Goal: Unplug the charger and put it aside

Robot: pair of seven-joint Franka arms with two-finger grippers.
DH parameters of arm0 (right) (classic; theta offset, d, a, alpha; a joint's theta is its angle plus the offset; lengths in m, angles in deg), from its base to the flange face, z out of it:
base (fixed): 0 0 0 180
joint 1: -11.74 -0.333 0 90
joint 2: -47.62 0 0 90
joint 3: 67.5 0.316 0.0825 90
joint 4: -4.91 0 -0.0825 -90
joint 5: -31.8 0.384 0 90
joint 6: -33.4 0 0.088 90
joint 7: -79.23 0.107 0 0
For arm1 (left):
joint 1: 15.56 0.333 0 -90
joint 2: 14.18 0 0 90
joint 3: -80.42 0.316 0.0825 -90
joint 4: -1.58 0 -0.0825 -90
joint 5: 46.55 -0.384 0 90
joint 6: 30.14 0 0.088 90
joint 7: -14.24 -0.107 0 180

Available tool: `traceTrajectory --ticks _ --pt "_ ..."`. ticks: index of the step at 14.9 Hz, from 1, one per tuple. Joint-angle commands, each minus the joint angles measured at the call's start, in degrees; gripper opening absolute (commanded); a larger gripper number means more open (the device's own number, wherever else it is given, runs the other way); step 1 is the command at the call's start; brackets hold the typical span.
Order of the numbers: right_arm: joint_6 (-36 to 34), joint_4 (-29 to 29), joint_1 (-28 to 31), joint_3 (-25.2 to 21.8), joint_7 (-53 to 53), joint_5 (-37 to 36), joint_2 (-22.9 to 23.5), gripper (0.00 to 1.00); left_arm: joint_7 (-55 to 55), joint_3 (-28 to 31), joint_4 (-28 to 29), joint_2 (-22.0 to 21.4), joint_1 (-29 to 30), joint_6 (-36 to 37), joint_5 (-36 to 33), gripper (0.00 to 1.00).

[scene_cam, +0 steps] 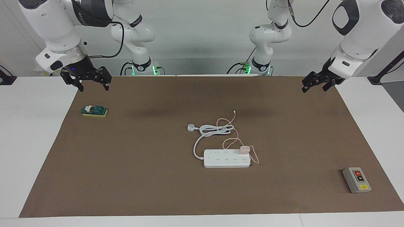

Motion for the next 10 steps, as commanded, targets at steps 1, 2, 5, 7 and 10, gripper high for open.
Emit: traceTrajectory --ticks 1,2,5,7,10 --pt "-0.7 -0.8 0.1 0.3 -1.4 -0.9 -1.1 1.0 -0.9 -0.1 0.4 0.1 0.2 -0.9 -0.6 1.0" --pt "-0.7 -0.8 0.2 0.3 -1.5 -0.9 -1.1 1.0 -0.9 -0.1 0.4 0.1 0.2 -0.9 -0.6 1.0" --pt "-0.7 -0.8 0.2 0.3 -1.5 -0.8 -1.1 1.0 -0.9 -0.1 0.4 0.1 0.2 -0.9 -0.6 1.0" --pt "-0.7 -0.8 0.2 0.3 -1.6 -0.9 -1.1 1.0 -0.9 -0.1 0.4 0.1 0.2 -0.9 -0.6 1.0" --pt "-0.7 -0.7 0.2 0.3 -1.7 -0.9 -1.1 1.0 -0.9 0.0 0.5 0.1 0.2 -0.9 -0.6 1.0"
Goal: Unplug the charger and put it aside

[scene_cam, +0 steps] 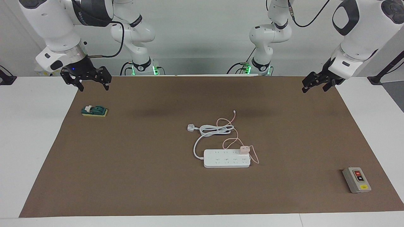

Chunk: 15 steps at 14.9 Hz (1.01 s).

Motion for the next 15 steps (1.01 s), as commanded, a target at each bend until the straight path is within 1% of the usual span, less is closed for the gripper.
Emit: traceTrajectory --ticks 1,4,5,8,9,12,14,15 --pt "-0.7 -0.7 0.3 0.3 -1.8 -0.9 -0.9 1.0 -0.9 0.0 0.8 -0.2 0.2 -0.9 -0.6 1.0" --pt "-1.0 -0.9 0.3 0.3 -1.8 -0.8 -1.1 1.0 -1.2 0.2 0.6 -0.1 0.2 -1.2 -0.6 1.0" --pt "-1.0 -0.9 0.3 0.3 -1.8 -0.4 -1.1 1.0 -1.3 0.7 0.2 0.5 0.1 -2.5 -0.6 1.0" --pt "-0.3 -1.7 -0.2 0.3 0.9 0.6 -0.9 1.0 -0.7 1.2 0.3 1.0 -0.1 -2.5 -0.6 1.0" --pt "0.2 -1.9 -0.5 0.3 4.4 2.2 -0.8 1.0 -0.1 1.6 0.5 0.7 -0.1 -2.7 -0.6 1.0" --pt "4.1 -4.5 -3.8 0.3 17.2 5.3 0.8 1.0 11.2 1.7 0.6 0.4 -0.2 -2.6 -0.7 1.0" --pt "6.5 -4.7 -6.6 0.3 26.0 6.5 3.4 1.0 13.0 1.6 0.9 0.8 -0.2 -2.7 -0.7 1.0" --pt "8.4 -4.7 -7.9 0.3 30.7 9.2 4.8 1.0 15.2 1.6 0.8 1.2 -0.3 -2.6 -0.6 1.0"
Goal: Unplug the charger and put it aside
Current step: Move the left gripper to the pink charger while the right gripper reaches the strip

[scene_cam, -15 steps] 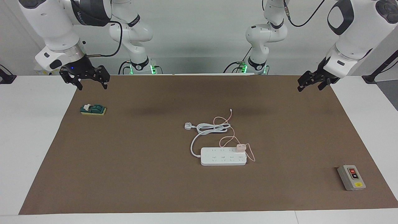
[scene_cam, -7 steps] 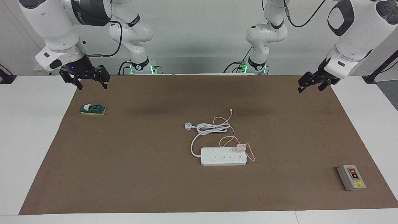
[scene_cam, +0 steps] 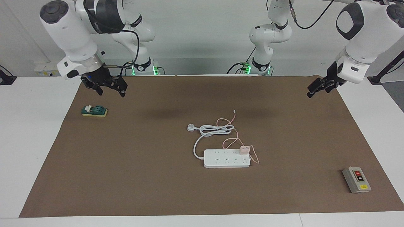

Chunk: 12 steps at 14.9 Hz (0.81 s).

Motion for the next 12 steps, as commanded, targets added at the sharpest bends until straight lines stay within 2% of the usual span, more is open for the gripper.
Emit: traceTrajectory --ticks 1,3,5,8,12 --pt "5.1 -0.8 -2.8 0.2 12.2 4.6 3.8 1.0 8.4 -0.1 0.4 0.8 -1.3 -1.0 -0.7 1.0" --pt "8.5 -0.8 -5.7 0.2 20.4 6.6 6.7 1.0 19.2 0.0 -0.9 4.5 -4.5 -1.1 -1.8 1.0" --pt "12.1 -0.6 -7.7 0.2 27.5 9.7 9.2 1.0 32.6 -0.1 -1.4 6.0 -5.2 -3.6 -2.3 1.0" --pt "18.0 -0.2 -11.3 0.2 37.4 13.3 13.0 1.0 44.4 0.2 -3.7 11.4 -8.2 -4.0 -2.5 1.0" --pt "24.1 4.7 -15.6 0.2 49.3 18.6 21.9 1.0 65.4 0.4 -17.6 24.6 -10.4 -4.0 -1.4 1.0"
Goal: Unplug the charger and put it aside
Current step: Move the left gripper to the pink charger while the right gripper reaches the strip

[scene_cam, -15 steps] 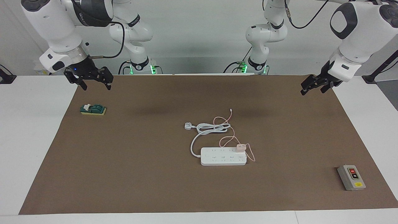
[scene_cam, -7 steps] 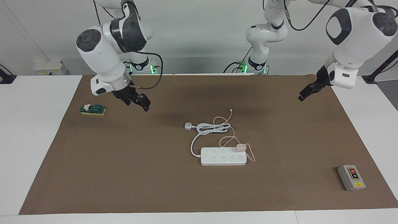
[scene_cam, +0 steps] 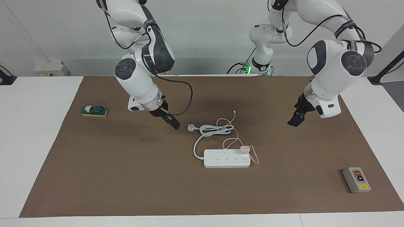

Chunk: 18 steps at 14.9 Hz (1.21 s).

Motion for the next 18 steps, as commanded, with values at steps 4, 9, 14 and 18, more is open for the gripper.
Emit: traceTrajectory --ticks 4,9,14,18 --pt "8.3 11.8 -4.7 -0.2 14.1 9.0 15.8 1.0 25.7 0.8 -14.1 15.7 -4.8 -7.1 -0.2 1.0" --pt "8.4 18.5 -5.2 -0.1 21.5 15.7 23.2 1.0 30.7 0.8 -10.7 17.1 -9.2 -14.7 -0.6 1.0" --pt "7.2 28.2 -5.9 0.0 24.8 15.8 31.3 1.0 32.9 0.8 -1.7 14.1 -12.2 -21.6 -1.1 1.0" --pt "7.2 31.2 -5.9 -0.1 24.8 15.7 33.6 1.0 32.9 0.8 2.3 12.3 -13.5 -22.9 -1.2 1.0"
